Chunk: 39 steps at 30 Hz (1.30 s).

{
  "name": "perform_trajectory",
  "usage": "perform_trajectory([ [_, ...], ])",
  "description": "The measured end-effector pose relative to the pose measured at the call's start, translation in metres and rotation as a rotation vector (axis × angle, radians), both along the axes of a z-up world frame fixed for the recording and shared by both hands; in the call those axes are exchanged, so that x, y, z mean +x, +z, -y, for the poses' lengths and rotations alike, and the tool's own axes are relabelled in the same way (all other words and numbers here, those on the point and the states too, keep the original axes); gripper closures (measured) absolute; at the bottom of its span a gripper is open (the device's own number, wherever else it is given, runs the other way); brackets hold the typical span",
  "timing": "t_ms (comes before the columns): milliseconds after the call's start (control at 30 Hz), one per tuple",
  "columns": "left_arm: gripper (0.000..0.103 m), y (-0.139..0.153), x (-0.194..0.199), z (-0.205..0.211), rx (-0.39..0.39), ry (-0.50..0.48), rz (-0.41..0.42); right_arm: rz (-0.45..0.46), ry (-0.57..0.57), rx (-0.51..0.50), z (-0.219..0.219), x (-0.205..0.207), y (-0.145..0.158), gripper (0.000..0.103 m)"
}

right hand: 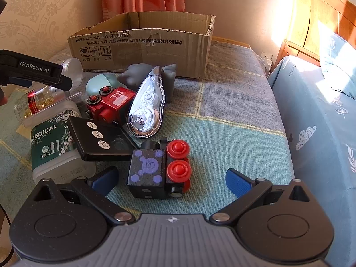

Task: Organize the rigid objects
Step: 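Move the left tool to the capsule bottle while the right tool approaches the purple block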

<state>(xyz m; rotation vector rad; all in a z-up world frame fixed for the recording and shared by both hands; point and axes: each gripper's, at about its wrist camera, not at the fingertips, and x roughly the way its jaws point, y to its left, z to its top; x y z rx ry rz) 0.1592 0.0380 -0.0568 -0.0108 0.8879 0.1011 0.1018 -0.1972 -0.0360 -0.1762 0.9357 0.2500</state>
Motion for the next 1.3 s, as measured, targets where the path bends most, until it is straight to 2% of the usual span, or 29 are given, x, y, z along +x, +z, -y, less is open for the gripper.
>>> perform_trajectory([
  [267, 0.000, 0.002, -0.039, -0.020, 0.006, 0.019, 0.010, 0.020, 0.008, 0.008, 0.002, -0.004, 0.000, 0.000],
  [433, 0.001, -0.009, -0.056, -0.037, -0.011, 0.046, 0.004, 0.030, 0.011, 0.012, 0.003, -0.007, -0.001, 0.000],
  [633, 0.001, -0.023, -0.059, -0.049, -0.130, 0.056, 0.006, 0.048, 0.055, 0.023, 0.010, -0.009, -0.001, 0.000],
  [900, 0.000, -0.024, -0.060, -0.069, -0.093, 0.108, 0.016, 0.067, 0.080, 0.032, 0.014, -0.011, -0.002, 0.000],
  [1067, 0.001, -0.022, -0.060, -0.087, -0.030, 0.197, 0.019, 0.074, 0.081, 0.036, 0.014, -0.013, -0.003, 0.000],
  [1167, 0.001, -0.018, -0.064, -0.086, -0.083, 0.164, 0.026, 0.079, 0.086, 0.038, 0.015, -0.014, -0.003, 0.000],
  [1300, 0.001, -0.013, -0.069, -0.064, -0.122, 0.057, 0.027, 0.075, 0.099, 0.040, 0.016, -0.013, -0.002, 0.000],
])
